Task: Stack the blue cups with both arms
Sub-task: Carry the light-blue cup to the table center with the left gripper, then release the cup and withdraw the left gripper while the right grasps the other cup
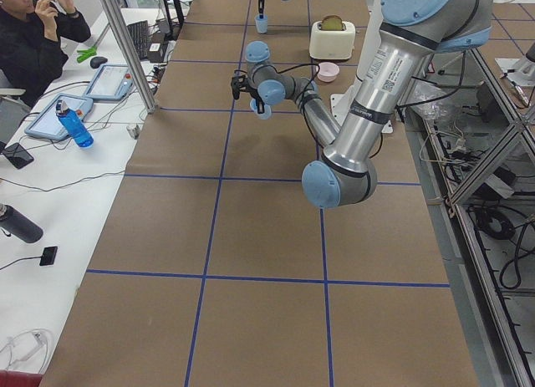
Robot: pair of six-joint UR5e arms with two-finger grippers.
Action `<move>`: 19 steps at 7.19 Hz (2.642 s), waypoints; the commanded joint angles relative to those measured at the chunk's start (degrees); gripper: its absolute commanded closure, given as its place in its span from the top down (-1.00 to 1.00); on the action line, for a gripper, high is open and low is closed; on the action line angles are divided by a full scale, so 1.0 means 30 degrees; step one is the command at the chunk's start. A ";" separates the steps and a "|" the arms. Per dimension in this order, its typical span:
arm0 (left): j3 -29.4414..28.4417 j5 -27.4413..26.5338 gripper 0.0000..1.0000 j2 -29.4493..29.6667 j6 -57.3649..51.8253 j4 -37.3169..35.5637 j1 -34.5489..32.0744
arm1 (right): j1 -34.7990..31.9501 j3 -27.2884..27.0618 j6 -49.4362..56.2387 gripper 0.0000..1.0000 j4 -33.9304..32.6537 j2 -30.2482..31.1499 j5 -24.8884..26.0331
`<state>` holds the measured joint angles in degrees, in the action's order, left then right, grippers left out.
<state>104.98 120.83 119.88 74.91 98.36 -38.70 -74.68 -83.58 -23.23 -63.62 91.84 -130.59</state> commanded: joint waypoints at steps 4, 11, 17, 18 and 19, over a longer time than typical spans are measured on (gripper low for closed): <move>-0.2585 -0.2246 -1.00 0.2574 0.1745 0.0026 0.2087 | -0.1356 -0.0583 0.0771 -1.00 -0.2544 -0.1810 -0.1499; -0.4172 -0.3802 -1.00 0.3895 0.2568 0.0290 0.3204 | -0.1563 -0.4424 0.0800 -1.00 -1.2250 -0.6588 -0.1354; -0.4260 -0.4448 0.07 0.3780 0.2597 0.1047 0.3556 | -0.1562 -0.4978 0.0595 -1.00 -1.3008 -0.7027 -0.1442; -0.4202 -0.4448 0.59 0.3721 0.2569 0.1138 0.3556 | -0.1563 -0.5184 0.0508 -1.00 -1.3361 -0.7202 -0.1442; -0.4086 -0.4419 0.93 0.3692 0.2481 0.1139 0.3498 | -0.1534 -0.5389 0.0449 -1.00 -1.3683 -0.7349 -0.1442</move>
<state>92.39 107.52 131.12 82.57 101.47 -28.08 -79.33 -98.91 -21.62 -103.32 70.41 -134.91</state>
